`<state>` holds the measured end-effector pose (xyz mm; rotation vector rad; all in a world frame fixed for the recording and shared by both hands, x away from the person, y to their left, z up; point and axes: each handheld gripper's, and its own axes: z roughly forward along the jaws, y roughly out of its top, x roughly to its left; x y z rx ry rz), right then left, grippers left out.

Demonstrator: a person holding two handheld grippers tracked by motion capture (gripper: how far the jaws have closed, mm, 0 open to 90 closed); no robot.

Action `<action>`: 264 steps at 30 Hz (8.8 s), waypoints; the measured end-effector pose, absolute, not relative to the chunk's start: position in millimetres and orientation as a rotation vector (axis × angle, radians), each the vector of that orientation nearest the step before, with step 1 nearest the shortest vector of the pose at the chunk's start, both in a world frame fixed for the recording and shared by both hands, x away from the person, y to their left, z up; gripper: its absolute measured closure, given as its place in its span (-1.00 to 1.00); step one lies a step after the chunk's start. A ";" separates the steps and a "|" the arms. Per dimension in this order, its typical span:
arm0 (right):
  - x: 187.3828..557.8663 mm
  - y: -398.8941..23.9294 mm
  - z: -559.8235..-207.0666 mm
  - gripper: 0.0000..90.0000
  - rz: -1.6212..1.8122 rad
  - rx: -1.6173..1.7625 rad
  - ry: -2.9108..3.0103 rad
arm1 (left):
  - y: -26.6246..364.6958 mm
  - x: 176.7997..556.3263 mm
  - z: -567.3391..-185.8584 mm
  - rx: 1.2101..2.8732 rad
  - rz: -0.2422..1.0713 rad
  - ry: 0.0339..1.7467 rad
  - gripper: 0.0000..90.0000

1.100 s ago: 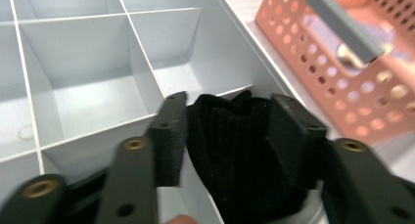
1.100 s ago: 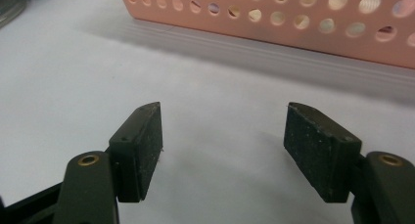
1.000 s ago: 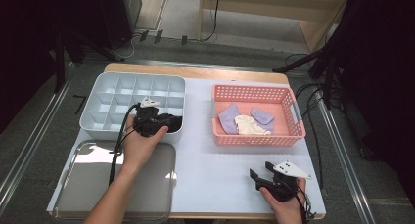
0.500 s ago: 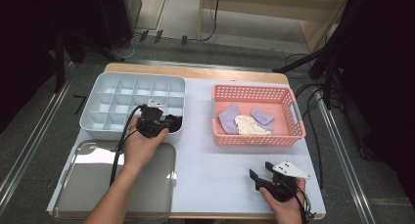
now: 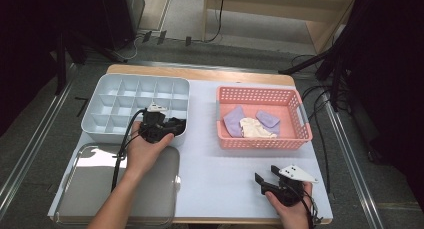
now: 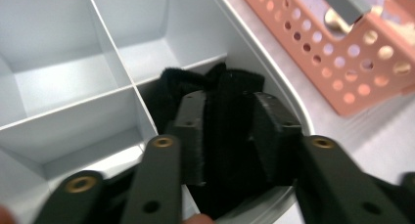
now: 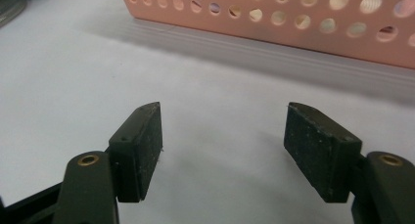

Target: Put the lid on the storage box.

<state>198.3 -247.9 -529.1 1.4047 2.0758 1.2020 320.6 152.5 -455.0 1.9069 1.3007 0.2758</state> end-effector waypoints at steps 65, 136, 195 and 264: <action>207.6 -234.8 -492.7 -0.19 1.318 1.332 1.923 | 175.7 201.6 -507.0 1.795 0.367 1.037 -0.72; 363.1 -187.9 -484.4 -0.22 1.014 1.701 1.933 | 174.2 200.7 -507.4 1.828 0.337 1.011 -0.81; 340.6 -194.5 -461.7 0.86 1.449 1.455 1.766 | 174.8 202.0 -507.5 1.837 0.326 1.011 -0.81; 191.3 -163.8 -479.6 0.88 1.511 1.185 1.843 | 173.9 201.3 -507.4 1.835 0.335 1.018 -0.81</action>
